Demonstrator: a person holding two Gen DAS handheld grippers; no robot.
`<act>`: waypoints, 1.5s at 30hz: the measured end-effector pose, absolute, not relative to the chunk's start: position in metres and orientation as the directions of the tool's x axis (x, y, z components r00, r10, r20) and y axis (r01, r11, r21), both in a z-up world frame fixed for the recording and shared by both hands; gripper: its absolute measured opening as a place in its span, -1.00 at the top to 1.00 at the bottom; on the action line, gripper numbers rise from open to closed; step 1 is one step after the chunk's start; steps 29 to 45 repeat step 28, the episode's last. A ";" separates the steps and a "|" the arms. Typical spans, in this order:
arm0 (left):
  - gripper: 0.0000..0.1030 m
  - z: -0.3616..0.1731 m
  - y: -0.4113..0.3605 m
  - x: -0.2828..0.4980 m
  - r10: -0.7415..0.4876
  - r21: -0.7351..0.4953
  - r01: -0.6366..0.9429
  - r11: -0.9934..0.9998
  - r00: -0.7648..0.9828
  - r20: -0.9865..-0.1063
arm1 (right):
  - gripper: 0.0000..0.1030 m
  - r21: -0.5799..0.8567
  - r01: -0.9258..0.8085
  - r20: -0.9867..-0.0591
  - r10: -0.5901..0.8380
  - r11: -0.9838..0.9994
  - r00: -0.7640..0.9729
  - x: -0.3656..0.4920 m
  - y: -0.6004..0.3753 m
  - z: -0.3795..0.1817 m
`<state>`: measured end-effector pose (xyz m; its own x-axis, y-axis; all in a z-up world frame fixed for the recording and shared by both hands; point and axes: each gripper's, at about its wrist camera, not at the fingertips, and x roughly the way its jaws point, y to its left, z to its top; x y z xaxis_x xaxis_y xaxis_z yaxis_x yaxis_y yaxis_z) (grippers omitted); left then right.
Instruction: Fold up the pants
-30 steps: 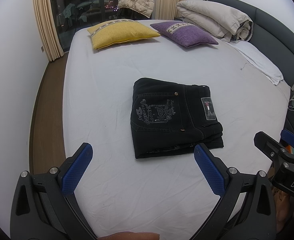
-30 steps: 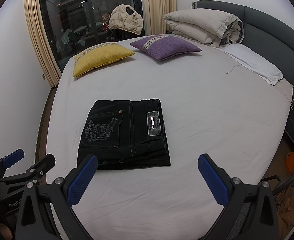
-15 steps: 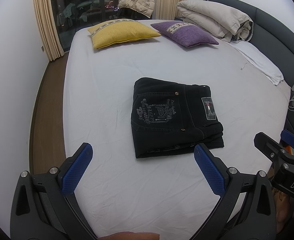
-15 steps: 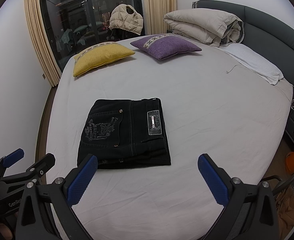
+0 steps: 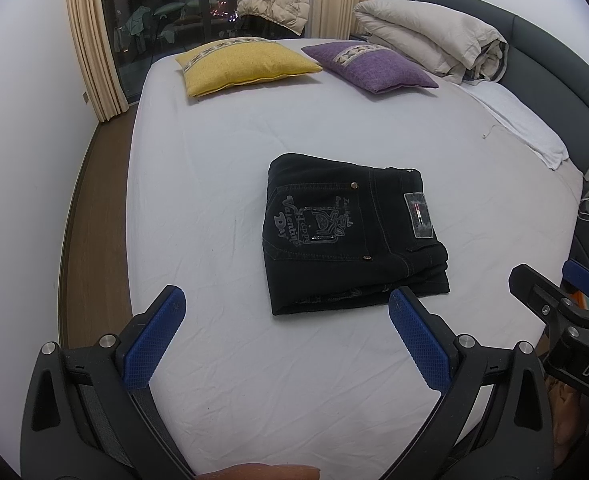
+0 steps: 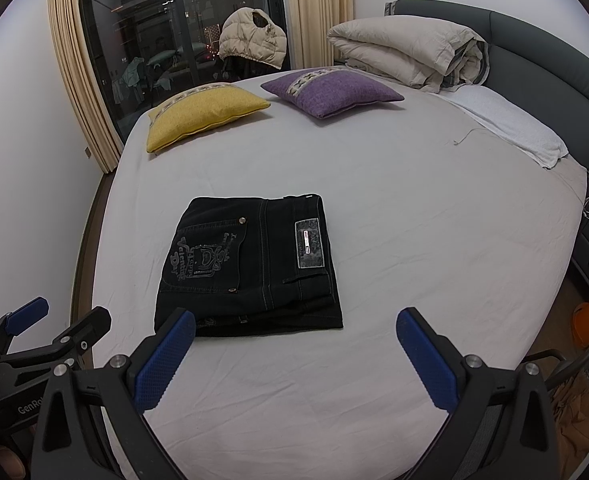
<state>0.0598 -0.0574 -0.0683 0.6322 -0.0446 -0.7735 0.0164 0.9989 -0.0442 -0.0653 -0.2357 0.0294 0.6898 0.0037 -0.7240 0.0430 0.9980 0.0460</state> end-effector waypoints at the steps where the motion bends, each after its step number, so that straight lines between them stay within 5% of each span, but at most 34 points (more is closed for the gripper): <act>1: -1.00 -0.069 -0.057 0.059 -0.045 -0.044 0.017 0.999 0.632 -0.774 | -1.00 0.046 0.043 -0.724 0.004 0.998 0.690 -0.065 -0.236 0.030; 45: -1.00 -0.073 -0.054 0.053 -0.034 -0.027 0.021 0.999 0.647 -0.762 | -1.00 0.045 0.038 -0.728 0.007 0.998 0.685 -0.070 -0.240 0.021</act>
